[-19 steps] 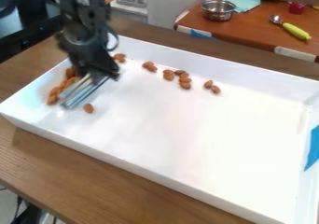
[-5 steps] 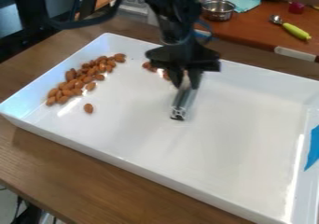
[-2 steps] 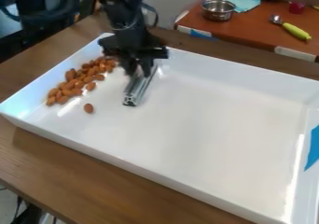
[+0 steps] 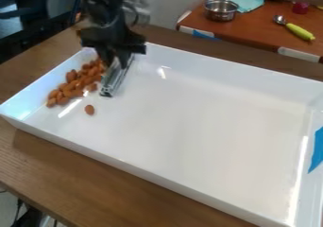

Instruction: Sweep into pile

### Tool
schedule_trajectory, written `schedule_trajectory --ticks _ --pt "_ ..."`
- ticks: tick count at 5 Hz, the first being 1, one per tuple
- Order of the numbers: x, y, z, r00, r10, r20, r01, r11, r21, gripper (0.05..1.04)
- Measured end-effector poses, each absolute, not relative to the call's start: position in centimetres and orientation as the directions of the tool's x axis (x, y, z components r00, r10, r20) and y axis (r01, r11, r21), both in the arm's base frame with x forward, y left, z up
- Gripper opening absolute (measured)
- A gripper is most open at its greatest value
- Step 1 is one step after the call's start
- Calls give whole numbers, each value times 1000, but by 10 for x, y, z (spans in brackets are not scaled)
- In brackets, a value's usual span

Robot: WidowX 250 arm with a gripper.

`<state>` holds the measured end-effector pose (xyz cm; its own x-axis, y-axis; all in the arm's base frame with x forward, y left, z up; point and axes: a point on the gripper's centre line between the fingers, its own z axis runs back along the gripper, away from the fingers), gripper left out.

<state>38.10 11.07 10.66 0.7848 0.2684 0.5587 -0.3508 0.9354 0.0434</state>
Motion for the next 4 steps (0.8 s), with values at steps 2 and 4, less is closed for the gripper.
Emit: schedule_trajectory --ticks 2,4 --pt "367 98 129 762 253 597 -328 945 18 308" --pt "349 36 184 743 326 584 -231 944 -234 308"
